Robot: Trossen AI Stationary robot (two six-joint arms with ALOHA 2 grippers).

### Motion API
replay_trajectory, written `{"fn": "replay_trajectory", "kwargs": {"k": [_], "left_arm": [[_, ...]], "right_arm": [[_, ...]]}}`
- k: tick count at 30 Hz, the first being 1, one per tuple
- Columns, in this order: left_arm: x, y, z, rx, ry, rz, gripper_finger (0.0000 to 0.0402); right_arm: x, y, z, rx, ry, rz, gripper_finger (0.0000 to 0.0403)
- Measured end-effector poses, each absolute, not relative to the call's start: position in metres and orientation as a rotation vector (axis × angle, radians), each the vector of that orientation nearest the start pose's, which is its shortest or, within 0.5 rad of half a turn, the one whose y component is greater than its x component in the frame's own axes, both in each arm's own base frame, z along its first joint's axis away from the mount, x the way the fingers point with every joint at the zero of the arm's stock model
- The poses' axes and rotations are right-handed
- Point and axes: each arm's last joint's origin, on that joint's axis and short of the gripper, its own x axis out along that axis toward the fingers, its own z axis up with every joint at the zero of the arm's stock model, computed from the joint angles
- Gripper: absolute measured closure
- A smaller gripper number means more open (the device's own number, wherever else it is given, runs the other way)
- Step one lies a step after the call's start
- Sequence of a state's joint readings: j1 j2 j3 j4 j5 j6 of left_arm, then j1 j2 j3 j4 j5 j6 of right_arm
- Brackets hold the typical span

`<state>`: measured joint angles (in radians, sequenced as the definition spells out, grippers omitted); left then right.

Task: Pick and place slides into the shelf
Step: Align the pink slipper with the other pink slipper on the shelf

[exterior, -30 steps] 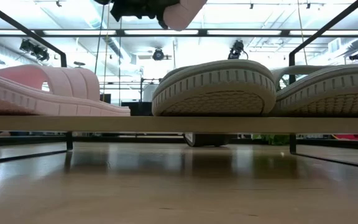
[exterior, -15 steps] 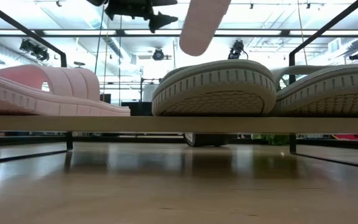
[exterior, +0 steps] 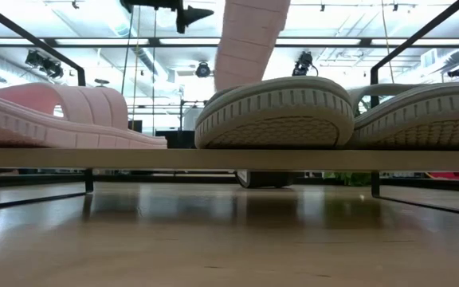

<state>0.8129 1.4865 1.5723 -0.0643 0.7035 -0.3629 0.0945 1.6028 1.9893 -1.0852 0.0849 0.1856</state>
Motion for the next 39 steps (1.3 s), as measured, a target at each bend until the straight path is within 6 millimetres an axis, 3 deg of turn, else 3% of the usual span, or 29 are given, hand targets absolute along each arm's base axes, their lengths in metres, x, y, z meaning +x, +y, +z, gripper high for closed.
{"fn": "replay_trajectory", "kwargs": {"k": [7,17,26,31,35,39], "left_arm": [[0.238,0.204,0.460,-0.409,-0.046,0.037,0.0070],[0.234,0.151,0.480,-0.430,-0.014,-0.245,0.0073],[0.187,0.103,0.507,-0.268,-0.002,-0.535,0.0074],[0.157,0.082,0.508,-0.173,0.016,-0.508,0.0075],[0.138,0.070,0.505,-0.158,0.041,-0.423,0.0075],[0.125,0.061,0.506,-0.166,0.048,-0.371,0.0076]], "right_arm": [[0.324,0.054,0.420,0.173,0.690,-0.009,0.0370],[0.341,0.083,0.405,0.216,0.539,-0.190,0.0370],[0.377,0.119,0.369,0.135,0.612,-0.236,0.0370],[0.395,0.128,0.377,0.015,0.625,-0.372,0.0370],[0.408,0.129,0.392,-0.012,0.622,-0.379,0.0370],[0.415,0.130,0.380,-0.003,0.698,-0.406,0.0370]]}}
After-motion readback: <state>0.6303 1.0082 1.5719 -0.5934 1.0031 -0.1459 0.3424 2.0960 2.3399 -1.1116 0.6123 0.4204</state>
